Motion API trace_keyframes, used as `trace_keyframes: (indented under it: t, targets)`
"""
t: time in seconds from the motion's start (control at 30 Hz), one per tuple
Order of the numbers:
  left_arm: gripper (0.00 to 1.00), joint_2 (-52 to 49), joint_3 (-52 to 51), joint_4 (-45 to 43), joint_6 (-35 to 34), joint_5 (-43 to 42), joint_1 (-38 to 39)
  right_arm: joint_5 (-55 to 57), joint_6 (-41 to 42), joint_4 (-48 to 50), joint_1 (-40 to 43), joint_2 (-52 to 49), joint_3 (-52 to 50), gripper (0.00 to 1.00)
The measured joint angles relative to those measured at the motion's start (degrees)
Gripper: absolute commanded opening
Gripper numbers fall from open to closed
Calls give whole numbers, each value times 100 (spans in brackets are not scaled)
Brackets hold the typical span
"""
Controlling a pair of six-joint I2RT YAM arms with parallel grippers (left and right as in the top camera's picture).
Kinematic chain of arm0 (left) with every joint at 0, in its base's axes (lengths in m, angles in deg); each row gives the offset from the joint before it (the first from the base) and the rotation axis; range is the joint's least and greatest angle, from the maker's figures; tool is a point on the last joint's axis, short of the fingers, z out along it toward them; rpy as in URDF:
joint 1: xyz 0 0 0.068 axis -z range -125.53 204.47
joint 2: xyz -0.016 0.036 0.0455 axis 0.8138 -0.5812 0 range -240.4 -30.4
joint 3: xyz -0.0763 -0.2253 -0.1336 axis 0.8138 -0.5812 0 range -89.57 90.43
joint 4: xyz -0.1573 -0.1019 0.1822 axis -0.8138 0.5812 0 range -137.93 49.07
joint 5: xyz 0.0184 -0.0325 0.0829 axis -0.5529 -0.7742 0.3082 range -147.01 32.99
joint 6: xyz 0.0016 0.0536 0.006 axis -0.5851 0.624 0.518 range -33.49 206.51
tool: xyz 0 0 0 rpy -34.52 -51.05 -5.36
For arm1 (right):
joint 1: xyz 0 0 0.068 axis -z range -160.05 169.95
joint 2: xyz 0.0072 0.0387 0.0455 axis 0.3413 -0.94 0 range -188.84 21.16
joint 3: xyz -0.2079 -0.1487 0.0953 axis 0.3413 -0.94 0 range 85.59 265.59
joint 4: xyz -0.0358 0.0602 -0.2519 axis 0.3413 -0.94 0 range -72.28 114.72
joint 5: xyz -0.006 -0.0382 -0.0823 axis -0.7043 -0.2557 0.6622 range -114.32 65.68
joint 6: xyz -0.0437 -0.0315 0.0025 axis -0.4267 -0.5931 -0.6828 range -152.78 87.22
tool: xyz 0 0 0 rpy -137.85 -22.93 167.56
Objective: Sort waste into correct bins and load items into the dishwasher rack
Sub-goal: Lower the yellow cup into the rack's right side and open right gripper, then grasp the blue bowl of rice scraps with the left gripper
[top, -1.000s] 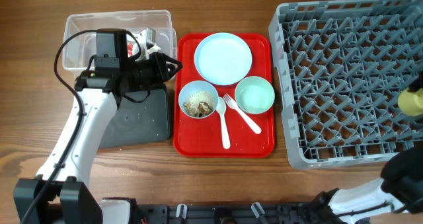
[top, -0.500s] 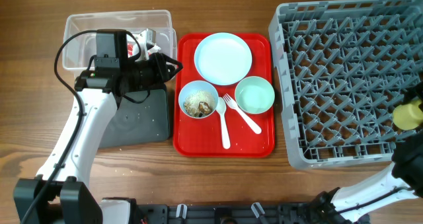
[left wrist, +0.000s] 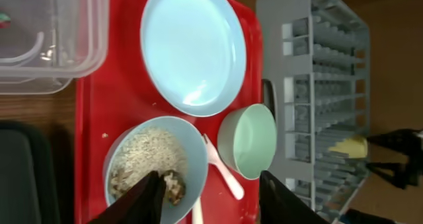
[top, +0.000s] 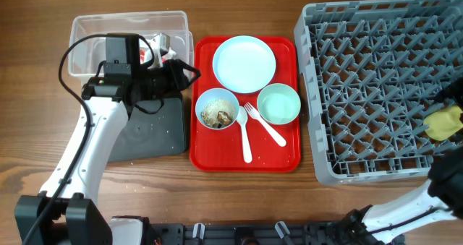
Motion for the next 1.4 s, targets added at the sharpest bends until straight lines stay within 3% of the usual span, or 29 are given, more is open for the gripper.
trace_keyframes:
  t: [0.13, 0.27, 0.57, 0.83, 0.97, 1.2, 1.4]
  targets:
    - [55, 0, 0, 251, 81, 369, 0, -767, -302, 81, -166, 802, 55, 100]
    - [59, 0, 0, 282, 116, 861, 122, -1211, -616, 61, -990, 1615, 160, 100]
    - [58, 0, 0, 334, 138, 2280, 1528, -1239, -848, 57, -3209, 1867, 179, 100]
    - [59, -522, 0, -380, 136, 3193, 2778, -1169, -868, 0, -3482, 1867, 181, 100]
    - [59, -977, 0, -498, 136, 3307, 2918, -1150, -868, -7, -3482, 1867, 179, 100]
    - [48, -1637, 0, -756, 138, 3423, 2922, -1130, -868, -7, -3482, 1867, 177, 100]
    - [26, -1941, 0, -855, 118, 3421, 2924, -1130, -868, -7, -3482, 1867, 177, 100]
